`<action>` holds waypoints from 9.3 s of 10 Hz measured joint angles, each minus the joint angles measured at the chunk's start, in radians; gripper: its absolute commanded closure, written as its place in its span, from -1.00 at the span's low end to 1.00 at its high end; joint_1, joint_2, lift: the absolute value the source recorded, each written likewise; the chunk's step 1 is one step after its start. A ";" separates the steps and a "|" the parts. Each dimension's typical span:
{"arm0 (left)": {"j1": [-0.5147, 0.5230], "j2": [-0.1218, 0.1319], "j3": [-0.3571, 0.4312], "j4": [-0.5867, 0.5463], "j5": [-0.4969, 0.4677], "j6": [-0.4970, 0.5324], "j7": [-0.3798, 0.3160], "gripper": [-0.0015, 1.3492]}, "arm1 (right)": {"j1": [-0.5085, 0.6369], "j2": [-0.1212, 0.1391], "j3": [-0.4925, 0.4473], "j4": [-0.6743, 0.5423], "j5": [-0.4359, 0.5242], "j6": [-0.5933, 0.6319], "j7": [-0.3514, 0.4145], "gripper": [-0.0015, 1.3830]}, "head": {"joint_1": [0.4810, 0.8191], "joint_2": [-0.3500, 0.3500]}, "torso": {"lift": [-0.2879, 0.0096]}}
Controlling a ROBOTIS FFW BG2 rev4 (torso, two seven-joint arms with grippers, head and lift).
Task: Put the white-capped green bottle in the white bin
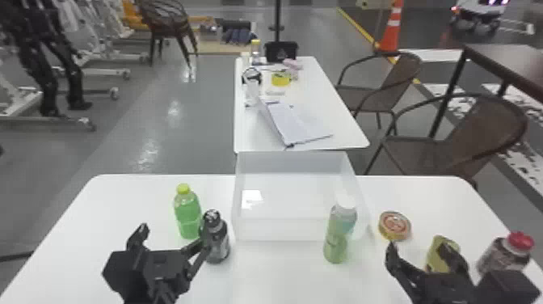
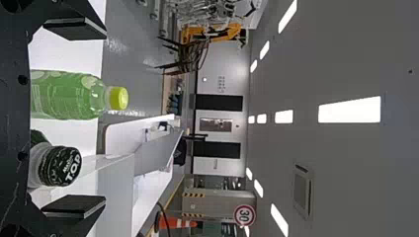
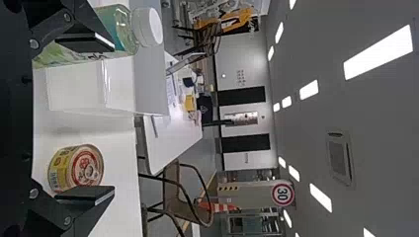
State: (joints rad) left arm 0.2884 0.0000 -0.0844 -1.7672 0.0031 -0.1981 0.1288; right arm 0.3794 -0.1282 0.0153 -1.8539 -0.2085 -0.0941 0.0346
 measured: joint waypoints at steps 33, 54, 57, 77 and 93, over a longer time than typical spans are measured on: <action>-0.024 0.028 -0.045 0.081 0.122 -0.056 0.000 -0.81 | -0.503 -0.115 0.165 0.663 0.041 -0.033 0.646 -0.37 | -0.60 0.00 | 0.26; -0.025 0.026 -0.054 0.105 0.145 -0.069 0.000 -0.81 | -0.467 -0.084 0.120 0.342 -0.057 -0.039 0.530 0.26 | -0.60 0.00 | 0.26; -0.025 0.029 -0.055 0.107 0.150 -0.069 0.000 -0.81 | -0.530 -0.058 0.120 0.493 -0.034 -0.132 0.503 0.26 | -0.60 0.00 | 0.26; -0.026 0.030 -0.061 0.117 0.166 -0.079 0.000 -0.81 | -0.472 -0.038 0.047 0.544 -0.041 -0.182 0.338 -0.33 | -0.60 0.00 | 0.26; 0.008 0.022 -0.036 0.124 0.116 -0.149 0.000 -0.81 | 0.044 -0.018 -0.037 0.004 -0.040 -0.014 0.188 -0.33 | -0.60 0.00 | 0.26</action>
State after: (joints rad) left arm 0.2959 0.0217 -0.1200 -1.6429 0.1194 -0.3470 0.1288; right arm 0.4233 -0.1458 -0.0215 -1.8500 -0.2482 -0.1080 0.2223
